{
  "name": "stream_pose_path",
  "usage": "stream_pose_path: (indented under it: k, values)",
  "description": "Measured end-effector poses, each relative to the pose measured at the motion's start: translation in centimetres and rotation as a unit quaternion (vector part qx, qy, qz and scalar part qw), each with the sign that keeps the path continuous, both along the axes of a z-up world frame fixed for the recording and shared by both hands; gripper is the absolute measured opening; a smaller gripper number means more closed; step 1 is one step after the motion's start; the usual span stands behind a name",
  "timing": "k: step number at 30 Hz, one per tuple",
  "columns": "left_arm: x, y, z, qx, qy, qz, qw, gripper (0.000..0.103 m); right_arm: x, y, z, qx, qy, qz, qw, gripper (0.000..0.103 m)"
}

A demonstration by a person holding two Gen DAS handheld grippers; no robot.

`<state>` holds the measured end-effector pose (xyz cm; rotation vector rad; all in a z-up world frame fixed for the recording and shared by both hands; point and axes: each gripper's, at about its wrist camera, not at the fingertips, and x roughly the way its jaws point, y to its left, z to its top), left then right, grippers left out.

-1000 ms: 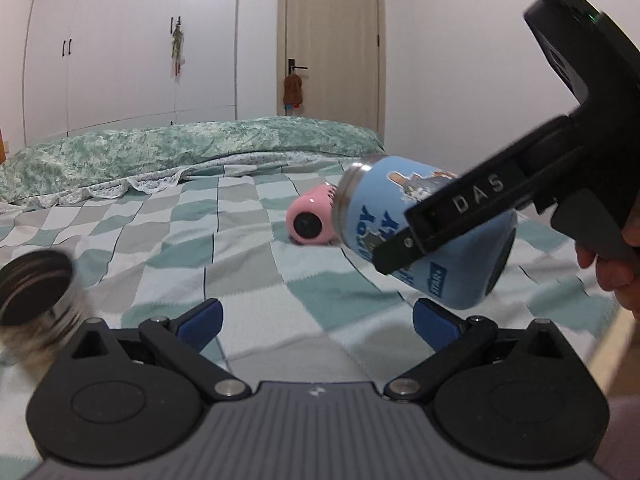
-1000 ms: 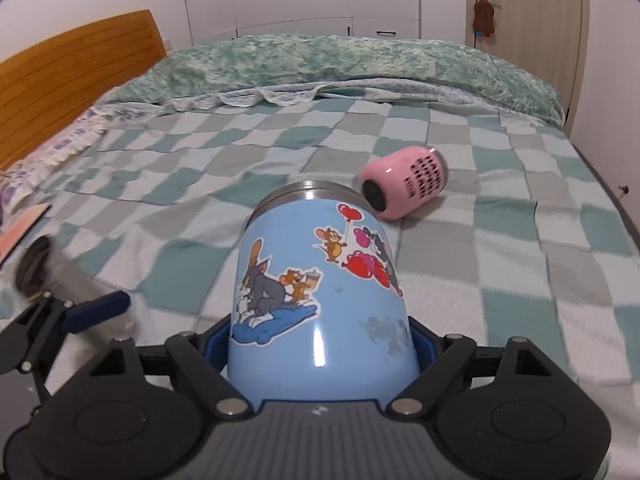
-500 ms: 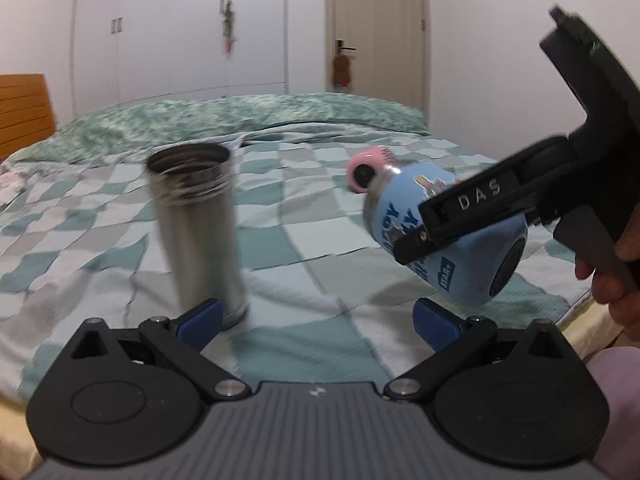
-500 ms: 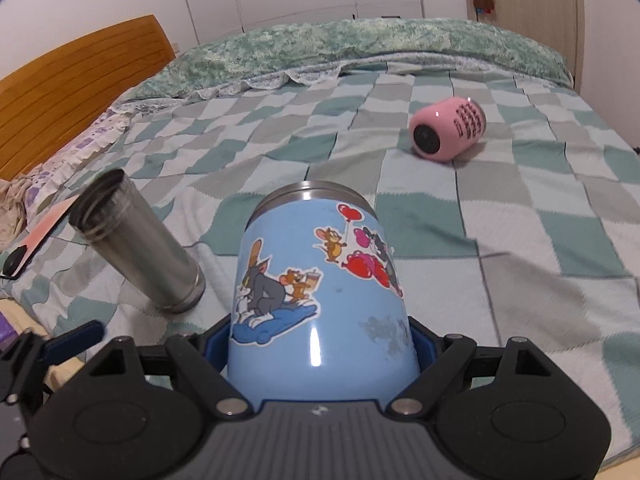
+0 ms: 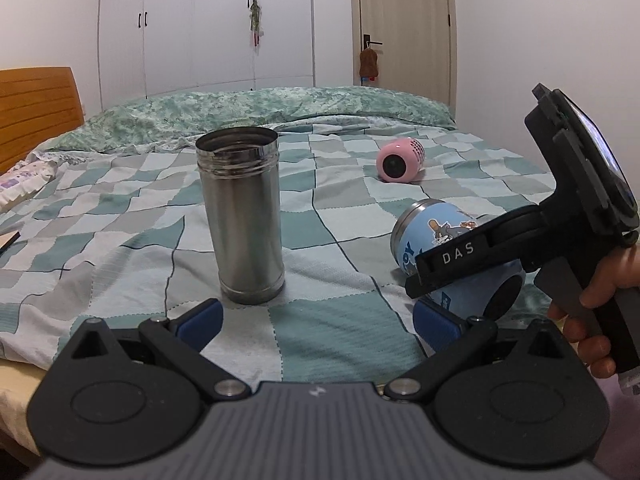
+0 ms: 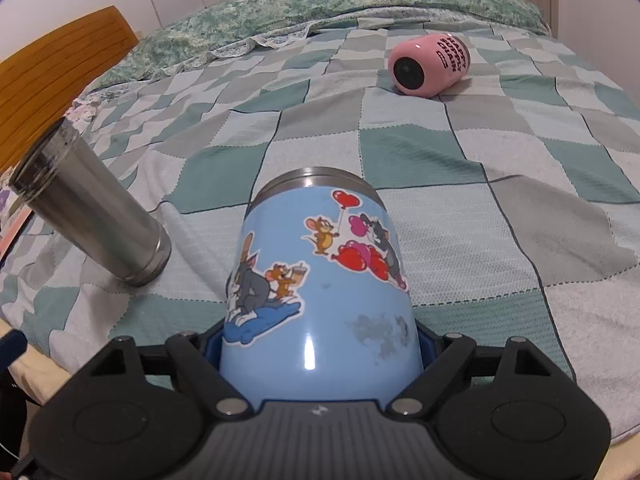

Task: Flip cup upright
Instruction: 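Lift the light-blue cup with the right tool and set it down, then grasp the light-blue cup with the left tool and tilt it upright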

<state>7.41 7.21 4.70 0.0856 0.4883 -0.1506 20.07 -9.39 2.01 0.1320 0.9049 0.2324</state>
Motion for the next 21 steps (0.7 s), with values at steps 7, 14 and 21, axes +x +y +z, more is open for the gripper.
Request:
stream_pose_path:
  k: [7,14,21]
  values:
    - [-0.6,-0.6,0.5,0.005,0.007,-0.001,1.0,0.103,-3.5,-2.3,3.6,0.031,-0.102,0.07,0.992,0.103]
    - [0.0,-2.6,1.0,-0.02,0.016,-0.005,0.9996,0.103,-7.5,-8.2,4.9,0.016,-0.213,0.062,0.975,0.103]
    - [1.2,-5.4,1.1,-0.049,0.051,0.002,0.9975,0.103,-7.5,-12.9,2.8,0.017,-0.238,0.037,0.97,0.103]
